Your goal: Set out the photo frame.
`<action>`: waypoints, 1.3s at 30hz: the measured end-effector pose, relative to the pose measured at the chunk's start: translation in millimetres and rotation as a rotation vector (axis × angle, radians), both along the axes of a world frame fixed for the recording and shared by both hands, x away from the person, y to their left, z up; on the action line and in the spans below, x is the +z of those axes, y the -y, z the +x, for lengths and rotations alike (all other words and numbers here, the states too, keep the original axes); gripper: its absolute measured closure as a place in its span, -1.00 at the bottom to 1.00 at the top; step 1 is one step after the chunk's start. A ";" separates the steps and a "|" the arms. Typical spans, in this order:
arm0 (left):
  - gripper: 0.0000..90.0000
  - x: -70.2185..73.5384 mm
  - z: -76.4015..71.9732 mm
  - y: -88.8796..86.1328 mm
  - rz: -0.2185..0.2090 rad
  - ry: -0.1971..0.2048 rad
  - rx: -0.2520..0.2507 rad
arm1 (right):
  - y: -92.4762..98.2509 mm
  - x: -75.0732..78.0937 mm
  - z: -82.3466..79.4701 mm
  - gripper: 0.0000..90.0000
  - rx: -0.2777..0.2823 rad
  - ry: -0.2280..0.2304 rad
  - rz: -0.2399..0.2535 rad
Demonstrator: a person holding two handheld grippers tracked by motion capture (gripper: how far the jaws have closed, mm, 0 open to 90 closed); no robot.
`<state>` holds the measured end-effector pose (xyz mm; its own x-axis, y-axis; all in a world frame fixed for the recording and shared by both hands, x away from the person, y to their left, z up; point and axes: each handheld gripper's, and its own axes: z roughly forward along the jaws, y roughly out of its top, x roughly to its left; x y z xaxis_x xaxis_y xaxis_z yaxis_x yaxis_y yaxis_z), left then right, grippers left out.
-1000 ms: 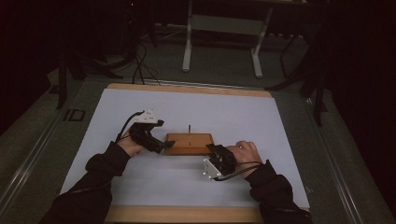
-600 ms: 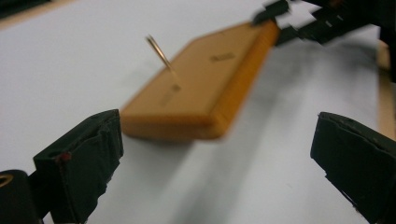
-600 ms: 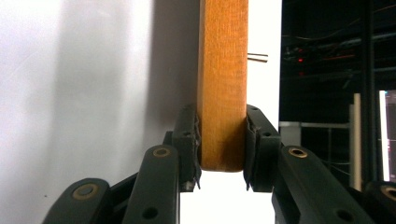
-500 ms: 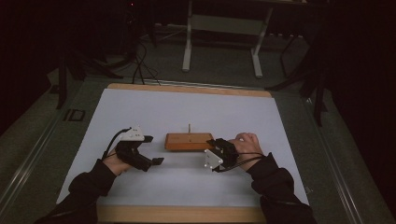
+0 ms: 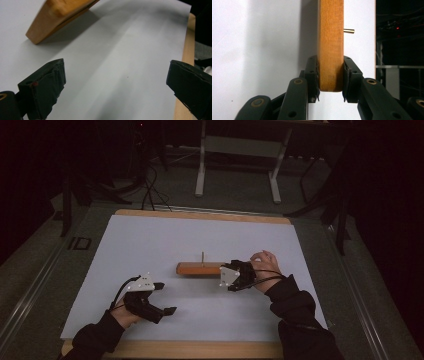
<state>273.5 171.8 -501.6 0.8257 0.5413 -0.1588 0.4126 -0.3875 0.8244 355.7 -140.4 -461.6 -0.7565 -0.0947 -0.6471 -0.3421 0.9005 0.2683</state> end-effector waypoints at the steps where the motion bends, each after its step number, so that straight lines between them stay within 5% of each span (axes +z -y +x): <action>1: -0.93 0.0 0.0 0.0 0.000 0.000 0.000 | -0.1 1.5 1.8 0.56 -0.001 -0.011 0.000; 7: -0.93 -7.9 -9.8 -4.3 0.007 0.067 0.080 | -0.9 13.6 20.2 0.56 0.004 -0.104 -0.004; 22: -0.93 -12.2 -9.0 -2.6 -0.002 0.064 0.066 | -8.3 37.0 67.9 0.55 -0.060 -0.346 0.008; 31: -0.93 -14.9 -8.5 -1.7 0.003 0.066 0.058 | -11.4 44.2 98.3 0.52 -0.120 -0.449 0.007; 39: -0.93 -16.1 -8.2 -2.5 0.000 0.064 0.057 | -16.4 45.7 120.1 0.49 -0.153 -0.493 -0.008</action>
<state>265.3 174.3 -517.8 0.8019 0.5878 -0.1071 0.3806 -0.3644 0.8499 475.8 -124.0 -415.9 -0.9770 0.0377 -0.2097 -0.0407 0.9331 0.3573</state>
